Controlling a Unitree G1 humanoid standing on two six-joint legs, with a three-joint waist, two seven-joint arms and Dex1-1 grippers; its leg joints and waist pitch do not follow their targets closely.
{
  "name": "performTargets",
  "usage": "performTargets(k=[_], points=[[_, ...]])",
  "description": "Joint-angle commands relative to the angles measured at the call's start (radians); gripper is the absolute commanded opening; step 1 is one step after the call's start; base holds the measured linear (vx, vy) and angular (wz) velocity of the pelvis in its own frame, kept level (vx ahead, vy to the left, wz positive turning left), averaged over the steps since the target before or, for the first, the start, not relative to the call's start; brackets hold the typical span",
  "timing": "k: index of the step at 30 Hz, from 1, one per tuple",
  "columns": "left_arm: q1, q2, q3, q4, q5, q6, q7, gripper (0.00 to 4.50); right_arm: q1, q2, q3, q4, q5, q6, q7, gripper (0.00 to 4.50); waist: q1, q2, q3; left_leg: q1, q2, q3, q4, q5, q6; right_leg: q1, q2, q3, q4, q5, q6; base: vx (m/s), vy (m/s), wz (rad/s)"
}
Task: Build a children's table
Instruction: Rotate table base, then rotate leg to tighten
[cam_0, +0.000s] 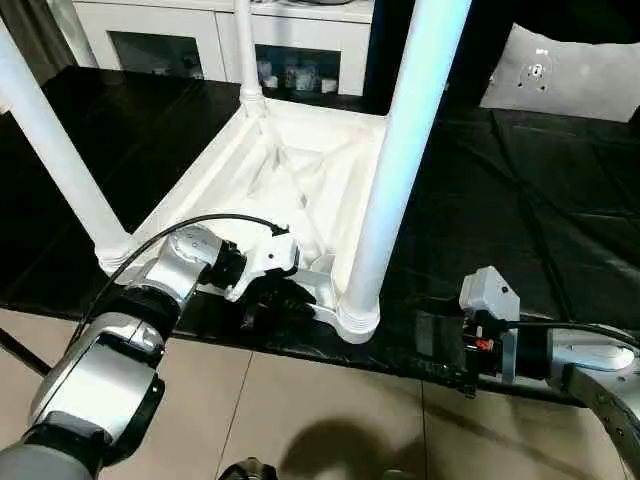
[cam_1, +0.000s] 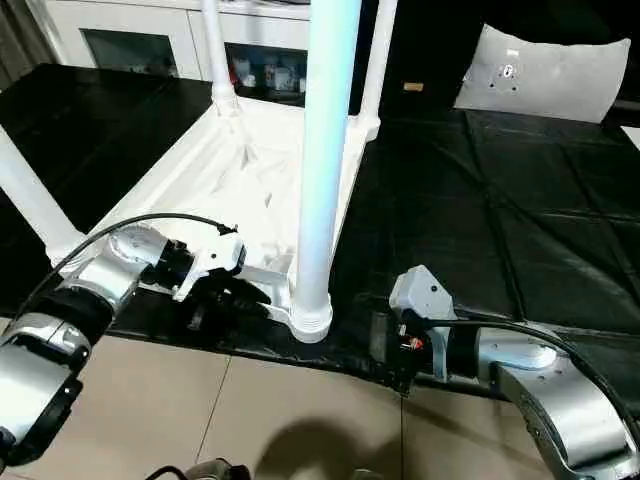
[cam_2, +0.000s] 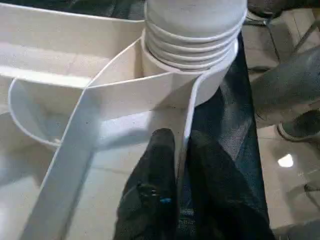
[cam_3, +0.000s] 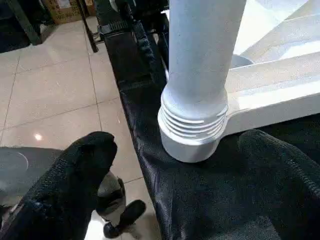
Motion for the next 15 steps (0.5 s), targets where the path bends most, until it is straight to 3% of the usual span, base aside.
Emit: performTargets(k=[1,4,8,13,15], points=[[-0.018,-0.004,0.022,0.022,0.005,0.010,0.004,0.31,-0.004,-0.008,0.003,-0.016,0.004,0.006,0.000,4.50,0.001,-0.009,-0.068,0.037,0.073,-0.024,-0.079,-0.169,0.060,0.032,-0.084,0.024,-0.071,0.028,-0.325,0.000,0.000,0.00],[-0.020,-0.012,0.039,0.029,-0.009,0.036,-0.012,0.03,-0.008,-0.008,0.004,-0.011,0.003,0.003,0.001,4.50,-0.003,-0.010,-0.070,0.033,0.071,-0.024,-0.077,-0.158,0.063,0.036,-0.084,0.024,-0.070,0.044,-0.329,0.000,0.000,0.00],[-0.003,-0.004,0.003,0.036,0.058,-0.012,0.078,0.03,-0.030,0.003,0.011,0.009,-0.013,-0.015,-0.008,4.50,-0.009,-0.010,-0.070,0.032,0.072,-0.024,-0.076,-0.159,0.074,0.036,-0.085,0.023,-0.070,0.050,-0.332,0.000,0.000,0.00],[0.001,-0.033,0.015,0.035,0.077,0.066,0.197,0.03,-0.088,0.051,0.001,0.066,-0.019,-0.033,-0.049,4.50,-0.022,-0.009,-0.057,0.037,0.072,-0.028,-0.087,-0.259,0.026,0.028,-0.083,0.023,-0.085,-0.140,-0.315,0.000,0.000,0.00],[-0.001,-0.069,0.055,0.025,0.041,0.127,0.237,0.03,-0.108,0.060,0.003,0.087,-0.027,-0.037,-0.057,4.50,-0.027,-0.016,-0.057,0.041,0.070,-0.028,-0.086,-0.290,0.001,0.027,-0.085,0.023,-0.089,-0.216,-0.300,0.000,0.000,0.00]])
